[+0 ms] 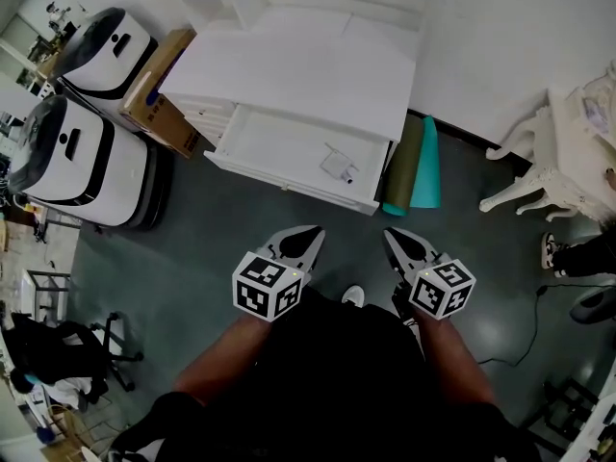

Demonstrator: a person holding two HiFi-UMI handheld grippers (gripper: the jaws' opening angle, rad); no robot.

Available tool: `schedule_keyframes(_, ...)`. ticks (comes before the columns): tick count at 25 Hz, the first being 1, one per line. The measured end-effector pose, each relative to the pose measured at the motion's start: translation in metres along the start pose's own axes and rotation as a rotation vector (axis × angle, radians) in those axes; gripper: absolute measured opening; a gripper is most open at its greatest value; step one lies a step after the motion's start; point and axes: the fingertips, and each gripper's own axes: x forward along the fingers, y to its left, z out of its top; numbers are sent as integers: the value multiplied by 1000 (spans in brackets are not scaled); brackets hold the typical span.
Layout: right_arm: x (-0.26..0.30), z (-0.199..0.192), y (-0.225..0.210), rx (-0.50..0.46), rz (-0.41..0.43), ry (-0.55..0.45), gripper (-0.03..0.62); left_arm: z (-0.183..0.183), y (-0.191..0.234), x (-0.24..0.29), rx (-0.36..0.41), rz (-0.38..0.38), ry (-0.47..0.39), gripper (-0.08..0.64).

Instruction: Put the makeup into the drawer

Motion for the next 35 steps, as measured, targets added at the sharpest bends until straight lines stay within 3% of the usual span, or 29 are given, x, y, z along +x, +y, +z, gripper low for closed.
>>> schedule_keyframes(23,24,-6,65,-62,-147,1,26,-3,35,-38,28,-127,29,11)
schedule_keyframes(29,27,-17,70,-2,-150,-14,26,-10,37,-44,33,-144,42,11)
schedule_keyframes(35,30,-23,74,-8,-156,-9,26,-14,41,-51,40,-146,55,12)
